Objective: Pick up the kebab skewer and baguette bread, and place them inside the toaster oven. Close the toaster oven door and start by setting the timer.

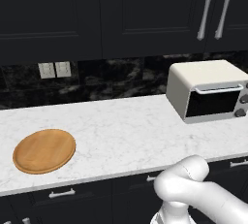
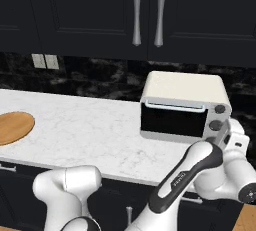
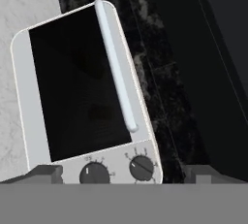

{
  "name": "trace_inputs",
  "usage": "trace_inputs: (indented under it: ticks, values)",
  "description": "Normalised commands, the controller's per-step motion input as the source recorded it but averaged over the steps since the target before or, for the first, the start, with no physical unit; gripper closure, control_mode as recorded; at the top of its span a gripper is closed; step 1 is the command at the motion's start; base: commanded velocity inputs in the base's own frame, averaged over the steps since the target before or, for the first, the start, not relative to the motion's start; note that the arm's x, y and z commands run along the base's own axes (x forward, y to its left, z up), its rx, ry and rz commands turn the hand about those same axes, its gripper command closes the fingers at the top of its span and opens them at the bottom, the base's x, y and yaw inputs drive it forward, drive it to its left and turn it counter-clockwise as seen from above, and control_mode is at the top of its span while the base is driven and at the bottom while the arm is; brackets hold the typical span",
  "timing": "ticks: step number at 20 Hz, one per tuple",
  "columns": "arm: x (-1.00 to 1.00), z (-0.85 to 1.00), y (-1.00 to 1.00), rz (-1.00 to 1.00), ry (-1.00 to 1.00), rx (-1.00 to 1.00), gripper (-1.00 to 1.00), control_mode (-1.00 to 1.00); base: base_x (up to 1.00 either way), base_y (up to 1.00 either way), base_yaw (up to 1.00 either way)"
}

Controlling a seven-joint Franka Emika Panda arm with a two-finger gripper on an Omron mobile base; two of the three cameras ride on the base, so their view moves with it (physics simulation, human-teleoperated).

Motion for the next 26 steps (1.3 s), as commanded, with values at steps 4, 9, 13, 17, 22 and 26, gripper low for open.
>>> trace_inputs:
  ticks: [4,9,13,17,22,26]
  values:
    - [0.19,-0.2,0.3,-0.08,0.0,-0.13,-1.0,-1.0,0.0,0.0,0.0]
    - [0.36,-0.04,0.11,-0.02,0.0,-0.06,-1.0,-1.0,0.0,0.0,0.0]
    - [0.35,-0.19,0.0,0.0,0.0,-0.02,-1.0,-1.0,0.0,0.0,0.0]
    - [0.12,-0.26,-0.11,0.0,0.0,-0.07,-1.0,-1.0,0.0,0.0,0.0]
    - [0.14,-0.11,-0.03,0.0,0.0,-0.05,-1.0,-1.0,0.0,0.0,0.0]
    - [0.21,0.0,-0.02,0.0,0.0,-0.07,-1.0,-1.0,0.0,0.0,0.0]
